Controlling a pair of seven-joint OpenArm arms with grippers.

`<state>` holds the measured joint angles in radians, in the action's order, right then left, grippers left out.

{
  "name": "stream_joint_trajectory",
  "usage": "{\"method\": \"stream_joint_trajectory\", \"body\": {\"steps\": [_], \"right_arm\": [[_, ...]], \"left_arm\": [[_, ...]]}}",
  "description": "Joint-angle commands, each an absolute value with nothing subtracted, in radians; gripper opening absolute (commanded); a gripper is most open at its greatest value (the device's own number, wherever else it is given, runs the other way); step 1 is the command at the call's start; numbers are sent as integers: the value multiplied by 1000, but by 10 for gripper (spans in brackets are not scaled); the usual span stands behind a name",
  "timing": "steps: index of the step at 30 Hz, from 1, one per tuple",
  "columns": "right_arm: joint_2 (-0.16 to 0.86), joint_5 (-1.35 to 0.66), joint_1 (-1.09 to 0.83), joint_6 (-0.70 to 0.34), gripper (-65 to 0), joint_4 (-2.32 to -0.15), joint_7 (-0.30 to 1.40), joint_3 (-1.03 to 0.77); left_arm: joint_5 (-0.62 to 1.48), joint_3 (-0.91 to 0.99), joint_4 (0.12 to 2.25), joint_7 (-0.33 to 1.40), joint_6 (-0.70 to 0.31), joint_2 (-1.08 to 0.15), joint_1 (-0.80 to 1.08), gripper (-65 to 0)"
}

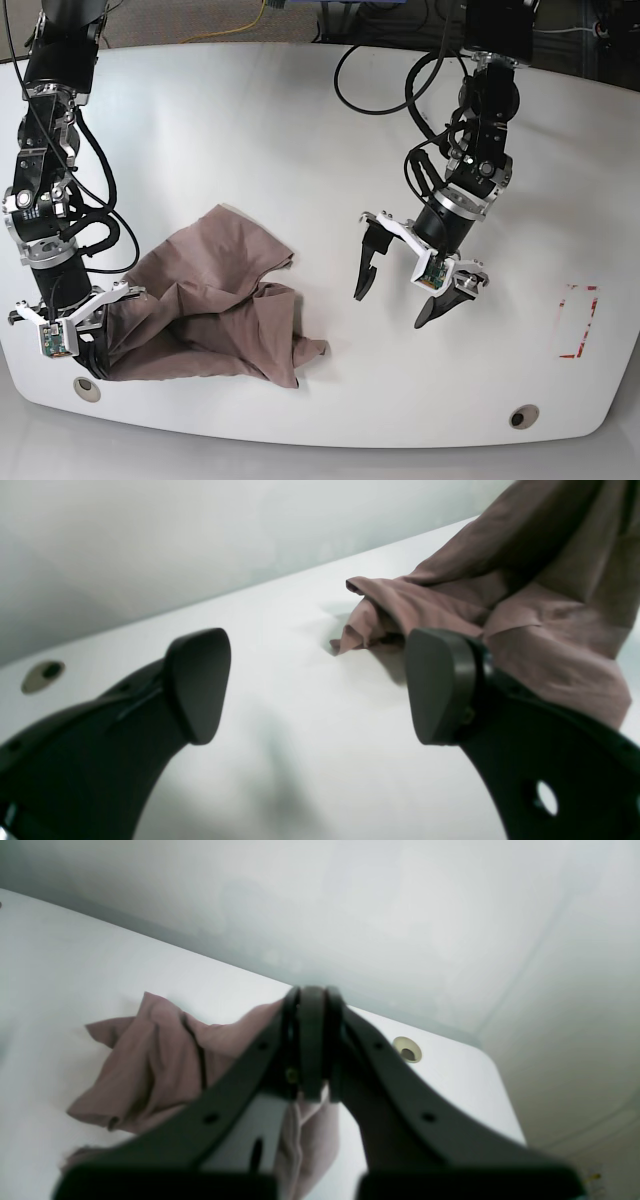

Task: Layout the t-shirt on the table in an organized manner, then fold the t-shirt properly
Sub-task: 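Move the open left gripper down onto the spread pink t-shirt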

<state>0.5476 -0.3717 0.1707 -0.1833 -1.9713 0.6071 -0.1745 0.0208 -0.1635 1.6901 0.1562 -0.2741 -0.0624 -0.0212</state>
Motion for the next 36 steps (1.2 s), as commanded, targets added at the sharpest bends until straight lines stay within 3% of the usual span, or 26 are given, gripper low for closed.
{"method": "stream_joint_trajectory", "body": {"steps": [1, 20, 36], "right_arm": [[552, -380, 170, -182, -650, -1995, 578, -180], [489, -378, 53, -182, -650, -2006, 576, -180], [489, -378, 30, -182, -650, -2006, 576, -180]], "left_arm": [[28, -165, 1649, 127, -274, -45, -61, -134], [30, -176, 1299, 114, -274, -35, -211, -134], [30, -285, 1032, -71, -274, 42, -249, -134]]}}
